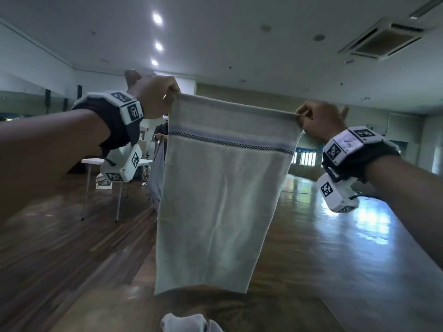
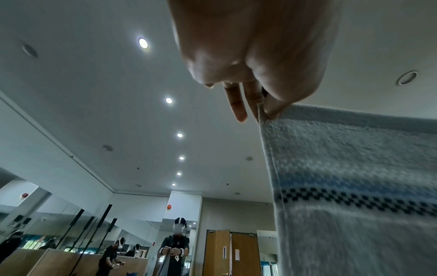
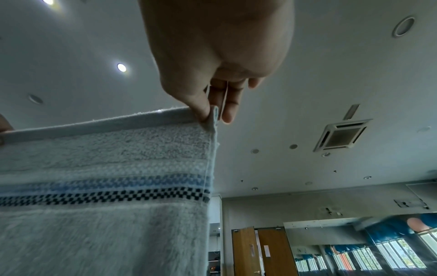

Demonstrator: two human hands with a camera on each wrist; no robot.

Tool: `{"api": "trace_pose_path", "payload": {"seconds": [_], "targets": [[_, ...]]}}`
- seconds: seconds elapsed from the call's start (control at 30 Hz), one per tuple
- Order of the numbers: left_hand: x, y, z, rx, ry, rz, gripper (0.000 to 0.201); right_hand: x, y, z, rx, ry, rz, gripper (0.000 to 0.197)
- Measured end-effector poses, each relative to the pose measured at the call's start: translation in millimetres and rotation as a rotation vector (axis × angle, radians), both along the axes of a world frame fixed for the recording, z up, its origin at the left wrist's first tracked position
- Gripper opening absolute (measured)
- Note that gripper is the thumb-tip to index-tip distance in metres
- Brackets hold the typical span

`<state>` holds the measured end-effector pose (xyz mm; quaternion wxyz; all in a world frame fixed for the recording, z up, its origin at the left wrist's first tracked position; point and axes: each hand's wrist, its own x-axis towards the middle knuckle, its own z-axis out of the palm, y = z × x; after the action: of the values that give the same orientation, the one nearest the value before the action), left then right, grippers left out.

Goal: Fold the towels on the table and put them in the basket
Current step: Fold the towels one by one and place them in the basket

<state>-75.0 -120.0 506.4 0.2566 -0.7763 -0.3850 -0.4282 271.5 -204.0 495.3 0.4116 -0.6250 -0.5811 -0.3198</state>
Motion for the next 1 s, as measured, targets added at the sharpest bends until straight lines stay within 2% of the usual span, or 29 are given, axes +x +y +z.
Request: {"api": "trace_pose_path", "payload": {"seconds": [0.1,0.17,0.27,0.43,0.53,0.57,0.63,0.73,0.8,0.9,1.0], "targets": [[-12,-15,-18,-0.170,0.092,-0.004,0.018,-2,-12,-19,-0.180,0.022,0.035,0.013],[-20,-25,-44,-0.307,0.183,-0.015,0.015,-2,-17,-43,-0.371,0.010,0.095,0.008],[-32,-28,-101,-0.500,0.316,-0.056,0.008,0,-24,-96,-0.629,0.004,0.219,0.018],[-39,-30,-193,-0.732,0.427,-0.057,0.008,0,-32,-180,-0.883,-0.011,0.292,0.017],[-40,-30,-232,-0.839,0.434,-0.044,0.006,1,-32,-210,-0.938,0.004,0.346,0.016],[-42,-29,-258,-0.901,0.438,-0.034,0.005,-1,-27,-236,-0.978,0.012,0.359,0.015],[-44,-28,-283,-0.908,0.448,-0.018,0.008,-1,-28,-256,-0.997,0.004,0.340,0.013],[-44,-25,-346,-1.013,0.505,-0.026,0.019,2,-18,-313,-1.105,0.010,0.296,0.015],[-45,-24,-392,-1.066,0.534,-0.020,0.019,4,-12,-354,-1.163,-0.018,0.281,0.016],[-47,-23,-455,-1.118,0.492,-0.004,0.012,0,-8,-409,-1.232,-0.050,0.248,0.015],[-45,-23,-502,-1.096,0.418,0.025,0.007,-5,-4,-450,-1.236,-0.076,0.210,0.015]]}}
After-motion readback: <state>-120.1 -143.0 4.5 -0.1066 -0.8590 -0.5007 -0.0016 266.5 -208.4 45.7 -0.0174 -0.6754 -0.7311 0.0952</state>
